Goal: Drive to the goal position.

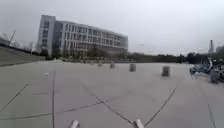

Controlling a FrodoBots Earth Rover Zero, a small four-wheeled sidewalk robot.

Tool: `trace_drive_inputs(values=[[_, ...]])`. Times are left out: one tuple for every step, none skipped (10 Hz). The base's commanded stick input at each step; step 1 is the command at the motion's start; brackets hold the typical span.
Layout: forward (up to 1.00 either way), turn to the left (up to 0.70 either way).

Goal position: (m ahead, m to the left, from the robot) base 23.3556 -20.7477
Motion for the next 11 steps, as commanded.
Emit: trace_drive_inputs(values=[[1.00,0.00],[1.00,-0.37],[1.00,-0.40],[1.00,-0.40],[1.00,-0.40],[1.00,-0.40],[1.00,-0.40],[1.00,-0.40],[1.00,-0.40],[1.00,-0.40],[1.00,-0.40]])
